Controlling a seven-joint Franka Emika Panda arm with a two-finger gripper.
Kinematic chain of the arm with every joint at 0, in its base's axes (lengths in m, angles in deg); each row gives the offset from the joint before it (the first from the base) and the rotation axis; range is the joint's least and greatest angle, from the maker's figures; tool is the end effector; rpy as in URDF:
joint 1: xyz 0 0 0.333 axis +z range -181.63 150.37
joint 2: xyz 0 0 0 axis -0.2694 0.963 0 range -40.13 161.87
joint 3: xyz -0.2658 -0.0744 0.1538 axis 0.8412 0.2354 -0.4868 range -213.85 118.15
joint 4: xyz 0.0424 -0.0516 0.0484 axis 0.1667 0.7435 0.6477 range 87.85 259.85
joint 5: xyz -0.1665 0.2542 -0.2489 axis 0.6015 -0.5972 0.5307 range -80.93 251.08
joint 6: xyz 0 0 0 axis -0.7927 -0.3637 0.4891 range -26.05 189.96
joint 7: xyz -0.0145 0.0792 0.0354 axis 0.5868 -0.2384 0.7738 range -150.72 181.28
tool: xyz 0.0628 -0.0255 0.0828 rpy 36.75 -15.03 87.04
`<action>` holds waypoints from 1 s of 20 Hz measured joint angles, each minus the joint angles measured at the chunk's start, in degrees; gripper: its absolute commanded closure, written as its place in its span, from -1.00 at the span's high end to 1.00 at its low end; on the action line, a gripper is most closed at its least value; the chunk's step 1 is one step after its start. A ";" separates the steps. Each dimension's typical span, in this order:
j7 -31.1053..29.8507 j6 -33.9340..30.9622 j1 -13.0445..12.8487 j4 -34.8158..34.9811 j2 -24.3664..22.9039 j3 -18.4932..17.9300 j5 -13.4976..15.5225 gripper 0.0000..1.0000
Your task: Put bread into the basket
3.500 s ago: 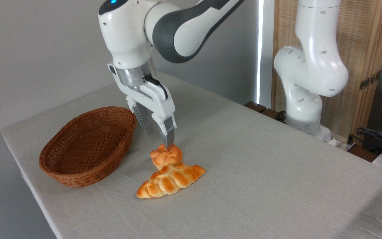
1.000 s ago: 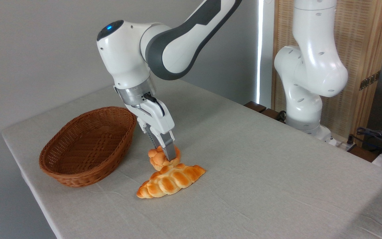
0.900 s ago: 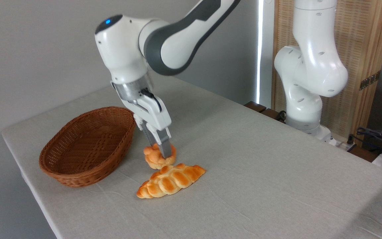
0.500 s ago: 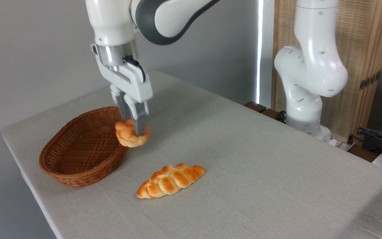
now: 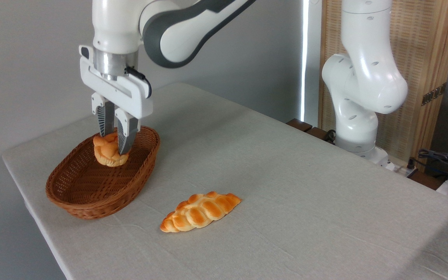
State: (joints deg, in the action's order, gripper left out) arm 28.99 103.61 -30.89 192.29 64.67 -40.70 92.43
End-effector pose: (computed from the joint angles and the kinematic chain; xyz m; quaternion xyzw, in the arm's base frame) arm 0.5581 -0.2324 0.4967 0.9491 -0.2746 0.1377 0.0699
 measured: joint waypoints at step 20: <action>-0.53 2.50 0.09 -0.35 2.39 1.28 0.00 1.00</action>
State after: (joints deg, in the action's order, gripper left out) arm 28.45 106.10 -30.80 191.94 67.06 -39.42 92.42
